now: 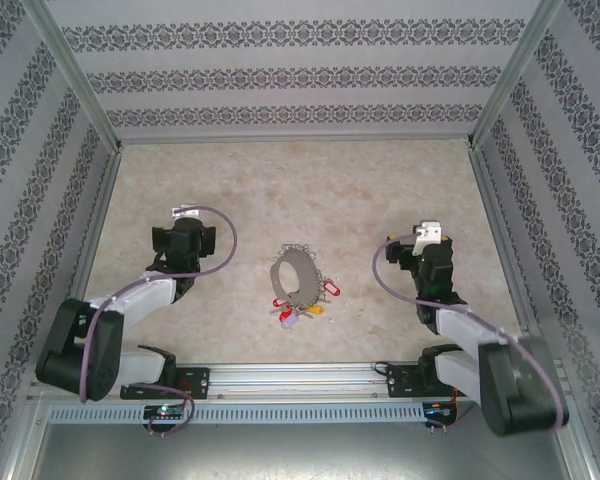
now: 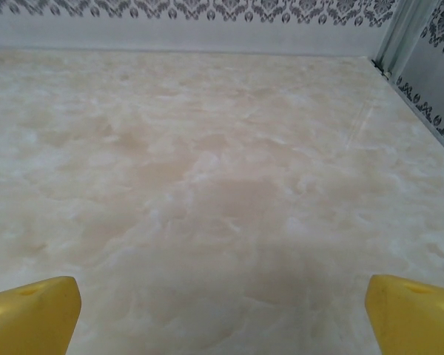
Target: Put the keys on the keyring
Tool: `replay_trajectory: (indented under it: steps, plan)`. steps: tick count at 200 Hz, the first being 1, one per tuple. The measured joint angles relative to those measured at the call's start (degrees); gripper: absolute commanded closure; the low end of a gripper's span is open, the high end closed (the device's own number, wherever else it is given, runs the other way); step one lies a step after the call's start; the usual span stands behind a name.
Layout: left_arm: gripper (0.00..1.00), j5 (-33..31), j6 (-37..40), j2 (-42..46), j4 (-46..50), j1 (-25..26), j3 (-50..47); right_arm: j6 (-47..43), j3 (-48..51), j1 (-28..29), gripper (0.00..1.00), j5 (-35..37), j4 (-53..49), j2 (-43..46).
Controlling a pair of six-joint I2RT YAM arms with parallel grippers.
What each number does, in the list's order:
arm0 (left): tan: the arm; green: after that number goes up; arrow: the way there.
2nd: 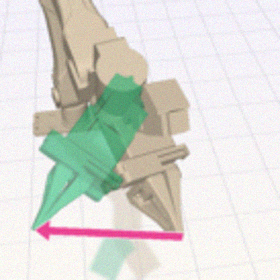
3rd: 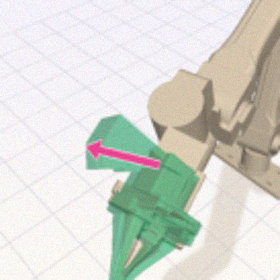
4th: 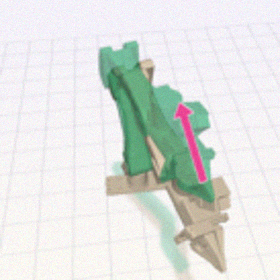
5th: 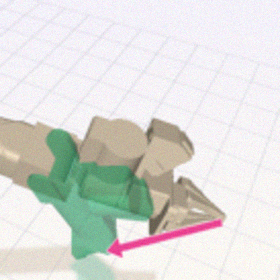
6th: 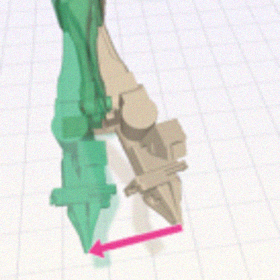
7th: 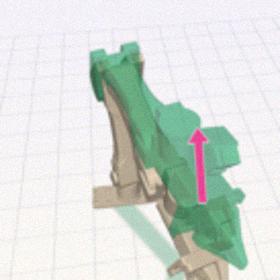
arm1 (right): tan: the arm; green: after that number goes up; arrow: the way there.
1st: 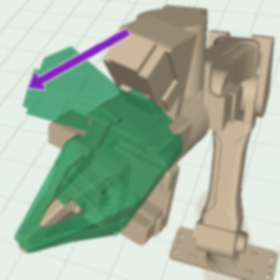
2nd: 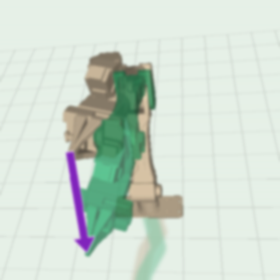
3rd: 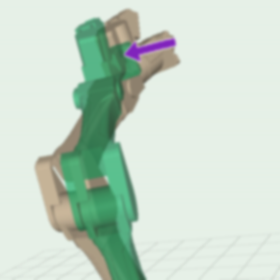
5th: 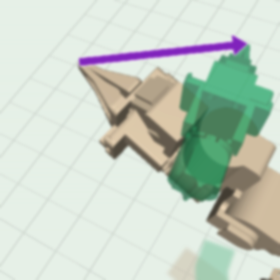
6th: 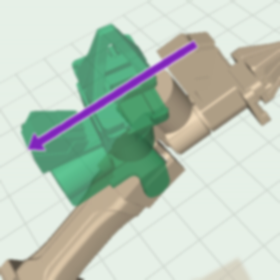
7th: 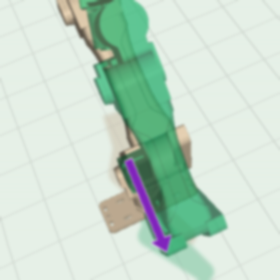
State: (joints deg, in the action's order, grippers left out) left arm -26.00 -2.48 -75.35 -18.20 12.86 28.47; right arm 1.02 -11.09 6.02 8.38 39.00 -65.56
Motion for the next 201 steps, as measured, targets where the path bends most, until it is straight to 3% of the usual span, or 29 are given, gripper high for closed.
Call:
replay_trajectory:
  steps: [34,65,89,201]
  plan:
    - [0.00,1.4,2.4,-8.3,-13.7,-3.3,-3.2,-1.2,-2.9,-0.8,0.02,-0.3,7.9,-12.9]
    - [0.00,8.6,3.4,-12.5,-22.1,-7.1,-4.0,-0.8,-4.8,-2.8,0.02,-0.3,15.7,-20.9]
    - [0.00,12.9,3.2,-14.3,-30.5,-10.4,-6.3,-0.7,-7.0,-3.0,0.02,-0.3,13.7,-21.3]
    - [0.00,16.6,3.0,-15.6,-35.0,-10.6,-7.6,0.1,-9.9,-3.7,0.02,-1.9,12.2,-21.3]
